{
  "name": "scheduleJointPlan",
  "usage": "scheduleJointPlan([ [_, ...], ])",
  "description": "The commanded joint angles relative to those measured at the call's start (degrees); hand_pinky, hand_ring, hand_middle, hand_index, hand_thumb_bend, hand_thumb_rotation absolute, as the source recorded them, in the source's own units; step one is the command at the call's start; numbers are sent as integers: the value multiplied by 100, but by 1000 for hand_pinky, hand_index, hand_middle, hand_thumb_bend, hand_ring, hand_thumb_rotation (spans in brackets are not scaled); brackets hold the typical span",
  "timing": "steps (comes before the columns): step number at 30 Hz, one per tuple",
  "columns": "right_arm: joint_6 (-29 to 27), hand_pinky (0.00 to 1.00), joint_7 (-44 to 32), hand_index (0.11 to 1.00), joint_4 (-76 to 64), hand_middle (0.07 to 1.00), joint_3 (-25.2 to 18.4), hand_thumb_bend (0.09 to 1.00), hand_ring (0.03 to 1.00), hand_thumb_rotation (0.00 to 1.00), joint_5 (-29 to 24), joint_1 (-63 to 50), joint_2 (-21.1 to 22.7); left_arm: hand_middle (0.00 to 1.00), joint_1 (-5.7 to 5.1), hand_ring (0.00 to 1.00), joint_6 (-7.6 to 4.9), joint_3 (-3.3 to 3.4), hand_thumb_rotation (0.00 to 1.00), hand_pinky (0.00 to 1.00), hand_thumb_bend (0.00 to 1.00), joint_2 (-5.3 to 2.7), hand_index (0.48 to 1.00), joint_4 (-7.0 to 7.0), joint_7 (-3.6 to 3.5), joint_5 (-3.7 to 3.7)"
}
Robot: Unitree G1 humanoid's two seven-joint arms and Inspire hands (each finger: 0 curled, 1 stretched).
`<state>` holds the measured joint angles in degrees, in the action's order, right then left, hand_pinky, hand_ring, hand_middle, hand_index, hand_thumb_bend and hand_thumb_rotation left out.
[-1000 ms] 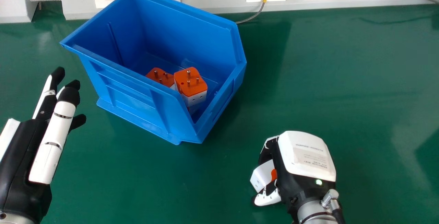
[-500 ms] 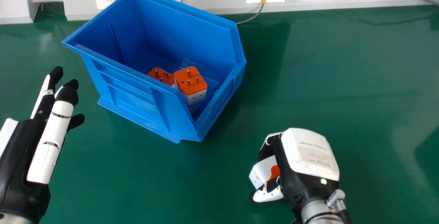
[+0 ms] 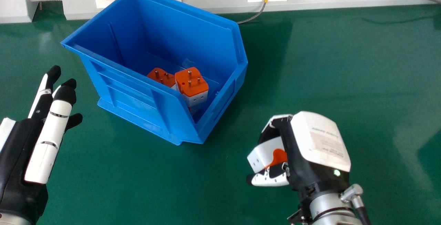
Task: Pick all objects and put in blue box
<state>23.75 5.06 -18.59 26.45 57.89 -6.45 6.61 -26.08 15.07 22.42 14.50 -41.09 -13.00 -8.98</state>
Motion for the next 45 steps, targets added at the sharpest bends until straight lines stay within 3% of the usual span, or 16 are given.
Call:
scheduleJointPlan([
  [1, -101, 375, 146, 439, -330, 519, -68, 495, 461, 0, 8, 0, -116, 968, 33, 959, -43, 72, 1000, 895, 510, 76, 1000, -46, -2, -4],
  [9, -115, 342, -11, 476, -918, 520, -124, 492, 441, 0, 81, 16, -252, 968, 65, 958, -98, 83, 1000, 895, 511, 93, 1000, 55, -11, 32],
  [21, -376, 335, -59, 483, -1276, 534, -229, 493, 442, 0, 237, 627, -338, 967, 65, 958, -153, 70, 1000, 891, 509, 101, 1000, 97, -11, 93],
  [31, -556, 330, -43, 483, -729, 536, -466, 493, 445, 0, 33, 1416, -468, 967, 36, 957, -286, 21, 1000, 890, 503, 63, 1000, 150, -9, 170],
  [45, -999, 318, 112, 507, 1267, 534, -585, 491, 434, 0, -574, 3280, -440, 966, -92, 956, -541, -35, 1000, 887, 484, -7, 1000, 193, 1, 258],
])
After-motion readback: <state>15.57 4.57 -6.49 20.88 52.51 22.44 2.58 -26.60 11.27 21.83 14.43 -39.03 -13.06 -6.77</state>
